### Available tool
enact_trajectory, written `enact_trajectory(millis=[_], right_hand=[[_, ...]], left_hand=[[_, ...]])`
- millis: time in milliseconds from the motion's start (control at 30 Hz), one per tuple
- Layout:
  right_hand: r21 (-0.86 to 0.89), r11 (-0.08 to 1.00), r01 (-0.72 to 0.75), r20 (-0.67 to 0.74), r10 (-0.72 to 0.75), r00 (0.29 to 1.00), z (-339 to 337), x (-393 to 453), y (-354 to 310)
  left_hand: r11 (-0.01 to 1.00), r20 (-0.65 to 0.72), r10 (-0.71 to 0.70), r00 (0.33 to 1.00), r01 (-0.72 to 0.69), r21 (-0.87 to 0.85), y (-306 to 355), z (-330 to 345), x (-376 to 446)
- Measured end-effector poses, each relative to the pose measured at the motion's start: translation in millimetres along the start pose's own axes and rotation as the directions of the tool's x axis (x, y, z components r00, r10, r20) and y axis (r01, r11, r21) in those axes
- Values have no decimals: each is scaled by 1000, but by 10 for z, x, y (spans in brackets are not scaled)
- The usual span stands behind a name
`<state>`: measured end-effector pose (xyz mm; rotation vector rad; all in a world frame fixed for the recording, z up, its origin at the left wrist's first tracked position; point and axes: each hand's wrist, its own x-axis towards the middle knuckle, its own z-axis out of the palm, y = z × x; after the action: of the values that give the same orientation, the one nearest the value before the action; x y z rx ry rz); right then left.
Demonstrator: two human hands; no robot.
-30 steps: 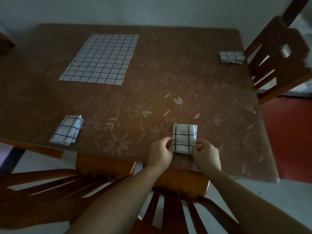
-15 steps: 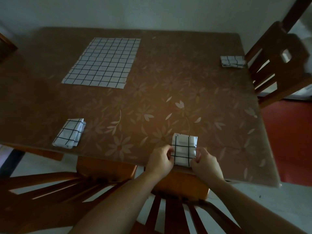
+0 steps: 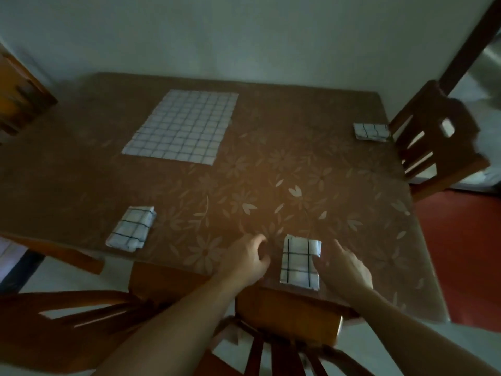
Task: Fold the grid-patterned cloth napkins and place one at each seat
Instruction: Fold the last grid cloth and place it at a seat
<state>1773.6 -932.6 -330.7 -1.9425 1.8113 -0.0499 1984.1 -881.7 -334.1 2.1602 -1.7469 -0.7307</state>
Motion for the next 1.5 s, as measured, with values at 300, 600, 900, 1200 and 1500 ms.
enact_trajectory(millis=[300, 600, 900, 1200, 1500], right_hand=[[-90, 971, 220, -25, -223, 975, -667, -235, -1483], [-121, 968, 218, -147, -234, 961, -53, -913, -3369], [-185, 960, 212, -183, -245, 952, 224, -947, -4632], [-82, 988, 131, -90, -139, 986, 780, -90, -5260], [-20, 1000, -16, -118, 13, 993, 976, 565, -5319]], left_hand=[[965, -144, -26, 989, 63, 256, -802, -1882, -278], [954, -184, -6, 983, 61, 293, -2558, -3189, -1115], [963, -194, 9, 981, 43, 266, -3638, -4047, -1010], [955, -99, 61, 993, -29, 296, -4132, -4310, -83], [915, 28, 207, 978, -204, 348, -4189, -4283, 1100]])
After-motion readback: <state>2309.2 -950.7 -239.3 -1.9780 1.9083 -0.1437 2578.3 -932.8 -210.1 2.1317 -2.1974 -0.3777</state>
